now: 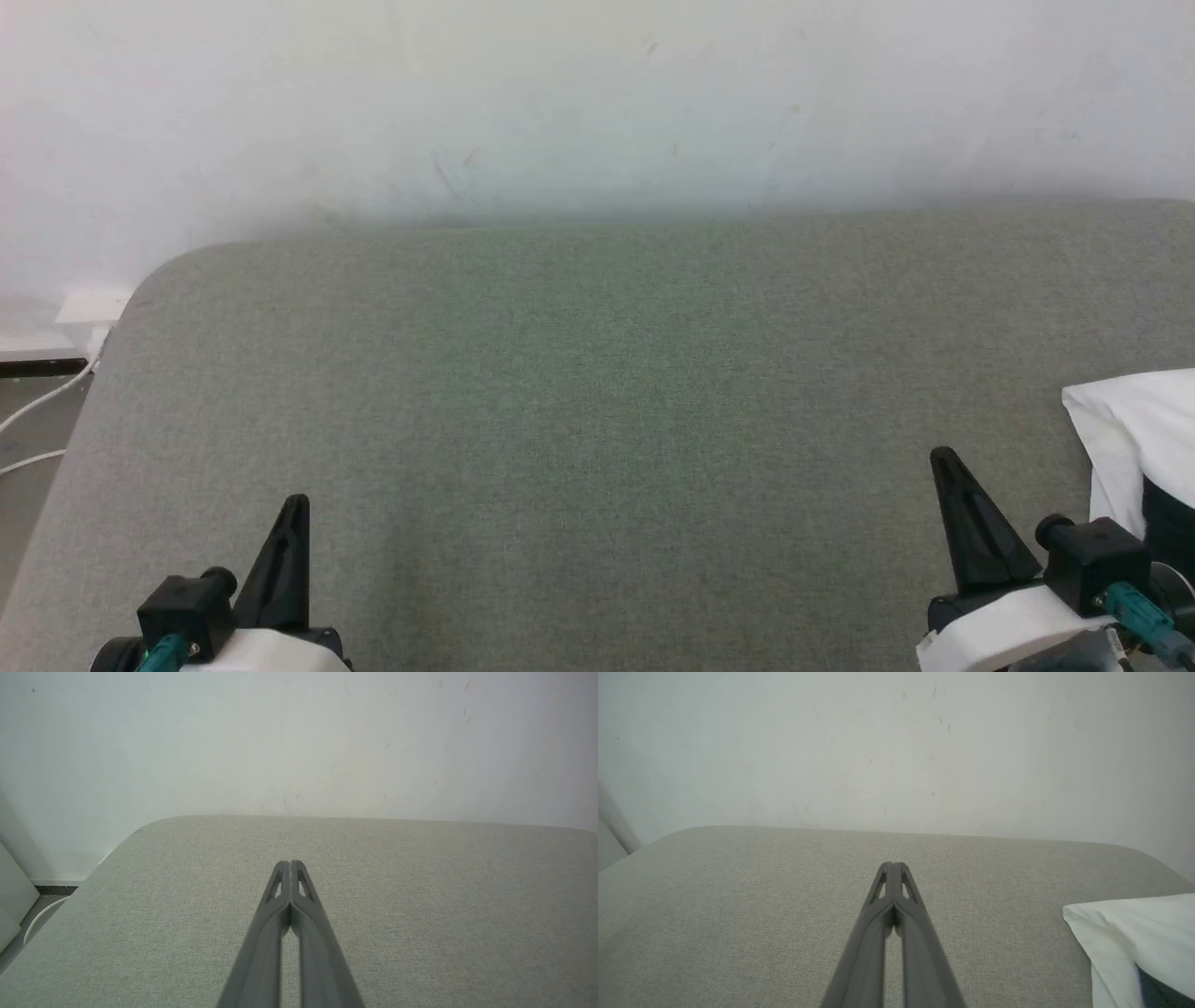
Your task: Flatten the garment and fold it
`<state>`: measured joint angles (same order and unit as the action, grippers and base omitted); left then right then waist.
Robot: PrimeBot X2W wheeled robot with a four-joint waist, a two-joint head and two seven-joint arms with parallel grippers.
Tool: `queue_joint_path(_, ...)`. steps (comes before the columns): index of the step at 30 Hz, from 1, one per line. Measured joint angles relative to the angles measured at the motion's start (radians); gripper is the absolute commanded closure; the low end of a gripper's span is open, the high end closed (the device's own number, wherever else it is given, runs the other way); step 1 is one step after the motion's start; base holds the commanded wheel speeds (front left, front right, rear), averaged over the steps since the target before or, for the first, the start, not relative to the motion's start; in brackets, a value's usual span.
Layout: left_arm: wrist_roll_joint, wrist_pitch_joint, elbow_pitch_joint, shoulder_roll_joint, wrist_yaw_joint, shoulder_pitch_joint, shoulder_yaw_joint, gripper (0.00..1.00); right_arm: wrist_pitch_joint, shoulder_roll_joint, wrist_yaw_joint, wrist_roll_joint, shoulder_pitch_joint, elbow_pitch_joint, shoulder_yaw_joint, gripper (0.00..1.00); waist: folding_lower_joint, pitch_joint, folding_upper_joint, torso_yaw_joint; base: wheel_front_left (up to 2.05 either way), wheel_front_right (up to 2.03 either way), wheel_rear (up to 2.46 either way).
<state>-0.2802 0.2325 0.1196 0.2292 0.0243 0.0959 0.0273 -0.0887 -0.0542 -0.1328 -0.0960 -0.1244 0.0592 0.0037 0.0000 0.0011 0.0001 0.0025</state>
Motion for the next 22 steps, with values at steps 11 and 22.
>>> queue_joint_path(11, 0.028, -0.022, -0.011, -0.016, 0.0, -0.002, -0.002, 1.0, 0.009, 0.0, 0.0, 0.009, 0.006, -0.006, 0.0, 1.0, 0.0, 0.0, 0.0, 0.0, 0.0, 0.0, 0.0)
queue_joint_path(22, 0.053, -0.042, -0.022, -0.034, 0.0, -0.007, -0.003, 1.0, 0.016, 0.0, 0.0, 0.016, 0.017, -0.011, 0.0, 1.0, 0.0, 0.0, 0.0, 0.0, 0.0, 0.0, 0.0)
